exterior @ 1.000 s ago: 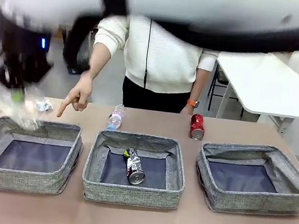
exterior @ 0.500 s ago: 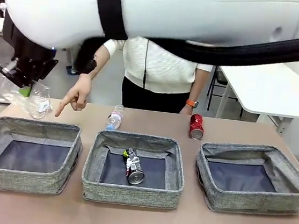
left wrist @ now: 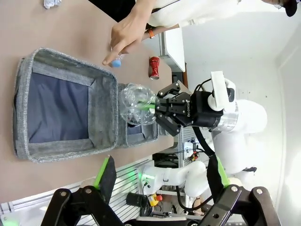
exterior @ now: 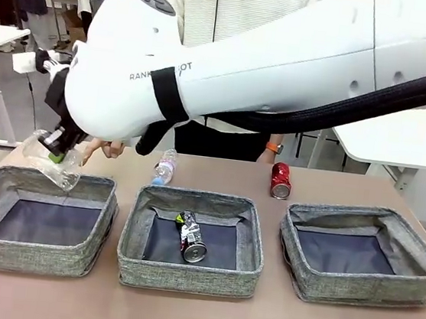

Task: Sort the waste into the appropriate baskets.
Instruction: Place the picked waste into the Fabric basket indicated by the person.

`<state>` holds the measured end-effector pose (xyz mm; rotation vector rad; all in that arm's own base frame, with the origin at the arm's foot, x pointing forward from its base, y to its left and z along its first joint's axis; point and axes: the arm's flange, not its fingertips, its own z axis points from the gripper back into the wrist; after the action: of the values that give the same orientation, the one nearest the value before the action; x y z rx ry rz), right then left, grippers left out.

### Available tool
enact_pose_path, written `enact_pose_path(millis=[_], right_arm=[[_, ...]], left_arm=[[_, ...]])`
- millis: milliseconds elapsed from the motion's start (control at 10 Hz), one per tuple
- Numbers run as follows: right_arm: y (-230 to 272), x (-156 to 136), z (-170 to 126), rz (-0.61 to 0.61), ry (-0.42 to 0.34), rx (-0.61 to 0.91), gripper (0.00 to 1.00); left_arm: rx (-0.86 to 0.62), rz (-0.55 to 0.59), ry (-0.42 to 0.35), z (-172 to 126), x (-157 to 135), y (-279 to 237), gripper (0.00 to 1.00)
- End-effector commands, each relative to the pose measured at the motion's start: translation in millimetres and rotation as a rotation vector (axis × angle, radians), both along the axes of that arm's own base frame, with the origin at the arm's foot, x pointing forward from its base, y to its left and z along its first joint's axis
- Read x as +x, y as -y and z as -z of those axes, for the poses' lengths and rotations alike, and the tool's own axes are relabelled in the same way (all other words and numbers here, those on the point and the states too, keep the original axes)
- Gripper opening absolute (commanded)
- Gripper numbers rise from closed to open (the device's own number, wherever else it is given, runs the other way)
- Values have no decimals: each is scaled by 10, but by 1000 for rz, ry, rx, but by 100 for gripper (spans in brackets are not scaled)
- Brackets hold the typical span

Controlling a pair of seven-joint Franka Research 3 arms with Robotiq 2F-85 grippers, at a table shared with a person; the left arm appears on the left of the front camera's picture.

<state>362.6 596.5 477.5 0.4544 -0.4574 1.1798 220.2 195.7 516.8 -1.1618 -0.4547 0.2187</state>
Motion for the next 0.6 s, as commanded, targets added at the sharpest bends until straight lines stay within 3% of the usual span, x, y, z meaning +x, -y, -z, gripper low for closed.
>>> enact_pose_path(millis=[0,100,200,300,400,500], right_arm=[[166,-74,-88,-31,-65,6,1],[176,-80,-74,-23,-74,-3,1],[184,-83,-72,-20,-84,12,57],[189,-99,-91,-34,-77,28,57],[215,-111,-121,-56,-79,71,100],[265,-109,-131,-45,-63,85,62]], left_arm=[[3,-8,-15,-25,-33,-14,100],[3,-8,-15,-25,-33,-14,100],[3,-8,-15,-25,-33,-14,100],[3,-8,-15,-25,-33,-14,100],[3,-8,-15,-25,-33,-14,100],[3,-8,-15,-25,-33,-14,100]])
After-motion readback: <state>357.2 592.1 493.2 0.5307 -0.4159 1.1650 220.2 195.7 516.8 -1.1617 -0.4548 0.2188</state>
